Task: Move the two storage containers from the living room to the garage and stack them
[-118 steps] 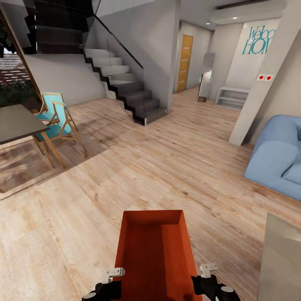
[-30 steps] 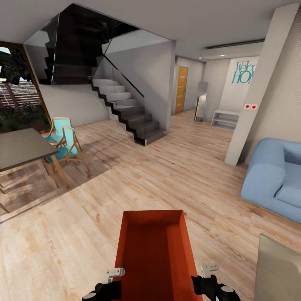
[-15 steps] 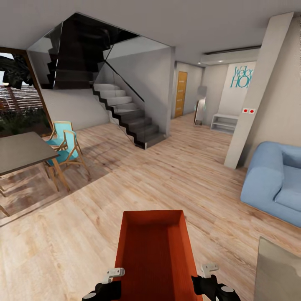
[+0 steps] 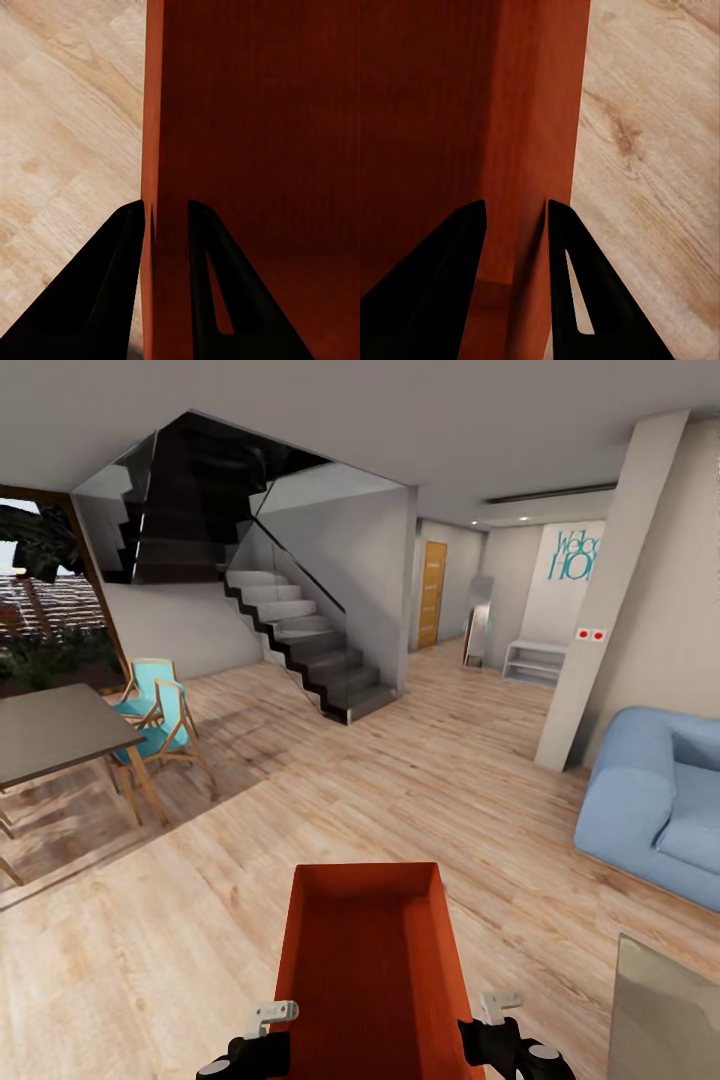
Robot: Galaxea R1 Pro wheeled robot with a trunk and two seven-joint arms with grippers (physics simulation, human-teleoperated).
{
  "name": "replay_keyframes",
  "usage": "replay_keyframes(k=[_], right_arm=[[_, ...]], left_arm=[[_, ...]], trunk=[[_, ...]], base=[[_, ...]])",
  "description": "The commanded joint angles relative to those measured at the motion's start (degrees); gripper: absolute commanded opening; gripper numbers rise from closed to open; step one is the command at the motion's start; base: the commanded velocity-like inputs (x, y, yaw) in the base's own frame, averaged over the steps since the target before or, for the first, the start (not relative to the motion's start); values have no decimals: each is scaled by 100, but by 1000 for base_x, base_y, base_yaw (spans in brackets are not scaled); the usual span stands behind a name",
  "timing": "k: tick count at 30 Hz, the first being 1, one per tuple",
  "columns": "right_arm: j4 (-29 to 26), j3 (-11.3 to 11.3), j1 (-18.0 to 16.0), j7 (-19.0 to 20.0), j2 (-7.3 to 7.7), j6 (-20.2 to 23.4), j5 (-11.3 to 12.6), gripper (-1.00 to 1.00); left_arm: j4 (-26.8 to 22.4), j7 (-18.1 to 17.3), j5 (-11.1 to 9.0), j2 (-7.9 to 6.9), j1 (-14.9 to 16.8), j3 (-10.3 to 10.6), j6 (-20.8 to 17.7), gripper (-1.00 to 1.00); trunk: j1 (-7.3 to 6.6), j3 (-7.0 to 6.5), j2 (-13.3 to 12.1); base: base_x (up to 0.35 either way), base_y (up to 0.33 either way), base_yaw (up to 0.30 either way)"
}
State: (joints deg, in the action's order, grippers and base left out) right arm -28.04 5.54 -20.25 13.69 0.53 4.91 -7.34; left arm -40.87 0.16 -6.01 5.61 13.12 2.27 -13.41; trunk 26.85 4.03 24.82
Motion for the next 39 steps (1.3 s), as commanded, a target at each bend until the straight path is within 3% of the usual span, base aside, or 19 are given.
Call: replay_keyframes(k=[1, 5, 12, 39], right_arm=[[1, 26, 3, 178, -9, 36, -39, -100], [1, 26, 3, 178, -9, 36, -40, -100], [1, 26, 3, 178, -9, 38, -40, -100], [1, 26, 3, 180, -9, 45, -40, -100]], left_arm=[[-22, 28, 43, 2, 6, -58, 172, -100], [-22, 28, 43, 2, 6, -59, 172, -100], [-25, 28, 46, 2, 6, -55, 172, -100], [-25, 28, 39, -7, 6, -57, 172, -100]], trunk=[[-19, -15, -30], [-107, -124, -190], [-107, -185, -190], [-107, -199, -190]], base=[[0, 0, 0], [0, 0, 0], [0, 0, 0], [0, 0, 0]])
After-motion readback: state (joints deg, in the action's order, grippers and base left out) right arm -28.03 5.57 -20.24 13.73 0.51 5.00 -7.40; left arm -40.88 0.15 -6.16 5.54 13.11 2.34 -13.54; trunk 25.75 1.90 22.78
